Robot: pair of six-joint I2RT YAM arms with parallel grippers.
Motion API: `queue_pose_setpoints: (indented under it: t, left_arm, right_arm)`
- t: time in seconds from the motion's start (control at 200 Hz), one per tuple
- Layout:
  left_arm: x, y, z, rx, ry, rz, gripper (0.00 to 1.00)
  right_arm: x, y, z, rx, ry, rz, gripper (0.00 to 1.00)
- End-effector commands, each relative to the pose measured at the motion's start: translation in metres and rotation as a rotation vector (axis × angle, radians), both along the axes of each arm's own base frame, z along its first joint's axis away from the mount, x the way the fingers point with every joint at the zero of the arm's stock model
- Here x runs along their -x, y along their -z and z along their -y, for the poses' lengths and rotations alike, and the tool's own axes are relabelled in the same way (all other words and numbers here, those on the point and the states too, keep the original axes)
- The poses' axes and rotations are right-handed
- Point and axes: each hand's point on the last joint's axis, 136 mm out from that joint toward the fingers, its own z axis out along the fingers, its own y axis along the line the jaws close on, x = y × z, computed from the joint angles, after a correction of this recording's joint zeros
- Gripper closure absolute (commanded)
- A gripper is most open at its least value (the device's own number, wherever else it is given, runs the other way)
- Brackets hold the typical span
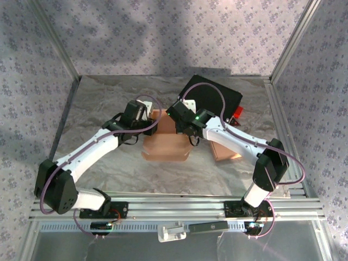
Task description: Fold the paper box
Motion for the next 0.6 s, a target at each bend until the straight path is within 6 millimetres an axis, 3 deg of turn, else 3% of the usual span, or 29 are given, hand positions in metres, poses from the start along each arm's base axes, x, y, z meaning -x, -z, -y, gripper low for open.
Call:
queue_pose_setpoints:
  t: [0.0, 0.065, 0.335, 0.375, 0.435, 0.545, 0.595]
  left_arm:
    - [-0.011, -0.018, -0.001, -0.069, -0.059, 0.092, 0.88]
    - [-0.011, -0.017, -0.002, -0.111, -0.093, 0.113, 1.0]
    - [-0.005, -0.017, -0.004, -0.204, -0.202, 0.155, 1.0]
    - [-0.004, -0.018, -0.003, -0.196, -0.205, 0.152, 0.91]
    - [-0.002, -0.022, -0.003, -0.179, -0.212, 0.149, 0.71]
    - [0.005, -0.042, 0.002, -0.114, -0.207, 0.177, 0.51]
    - [0.009, -0.055, 0.004, -0.065, -0.203, 0.186, 0.47]
  right_arm:
    - [-0.001, -0.006, -0.005, -0.001, -0.006, 0.005, 1.0]
    - [-0.001, -0.006, -0.005, -0.001, -0.007, 0.004, 1.0]
    - [-0.002, -0.001, -0.005, 0.004, 0.015, -0.004, 1.0]
    - [-0.002, 0.0, -0.004, 0.004, 0.019, -0.006, 1.0]
    - [-0.002, 0.001, -0.003, 0.003, 0.028, -0.005, 1.0]
    - [-0.001, 0.002, -0.002, -0.005, 0.041, -0.007, 1.0]
    - [-0.001, 0.003, -0.001, -0.009, 0.048, -0.01, 1.0]
